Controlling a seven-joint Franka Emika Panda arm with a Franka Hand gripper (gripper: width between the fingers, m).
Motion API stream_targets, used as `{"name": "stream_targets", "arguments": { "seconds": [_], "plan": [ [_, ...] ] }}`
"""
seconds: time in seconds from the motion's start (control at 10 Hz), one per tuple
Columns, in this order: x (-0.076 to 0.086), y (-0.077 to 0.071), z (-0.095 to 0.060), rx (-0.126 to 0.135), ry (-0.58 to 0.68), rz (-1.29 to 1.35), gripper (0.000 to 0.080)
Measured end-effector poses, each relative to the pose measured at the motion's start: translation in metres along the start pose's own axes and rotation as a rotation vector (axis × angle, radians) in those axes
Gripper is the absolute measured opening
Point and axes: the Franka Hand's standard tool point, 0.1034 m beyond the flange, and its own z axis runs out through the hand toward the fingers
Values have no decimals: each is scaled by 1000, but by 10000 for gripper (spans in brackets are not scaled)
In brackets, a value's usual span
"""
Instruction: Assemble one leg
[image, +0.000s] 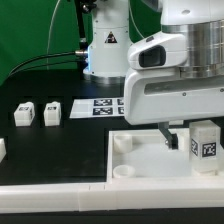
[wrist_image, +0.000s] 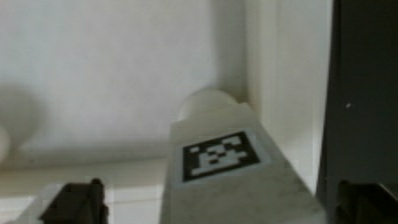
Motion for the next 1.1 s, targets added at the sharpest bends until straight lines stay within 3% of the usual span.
{"name": "stream_targets", "arguments": {
  "seconds": [0.1, 0.2, 0.3, 0.4, 0.9, 1.1],
  "plan": [
    [0, 0, 0, 0, 0, 1, 649],
    [0, 0, 0, 0, 0, 2, 506],
    [0, 0, 0, 0, 0, 2, 506],
    [0, 0, 0, 0, 0, 2, 313],
    [0, 0, 0, 1, -1, 36, 290],
    [0, 1, 1, 8, 0, 238, 290]
  ]
}}
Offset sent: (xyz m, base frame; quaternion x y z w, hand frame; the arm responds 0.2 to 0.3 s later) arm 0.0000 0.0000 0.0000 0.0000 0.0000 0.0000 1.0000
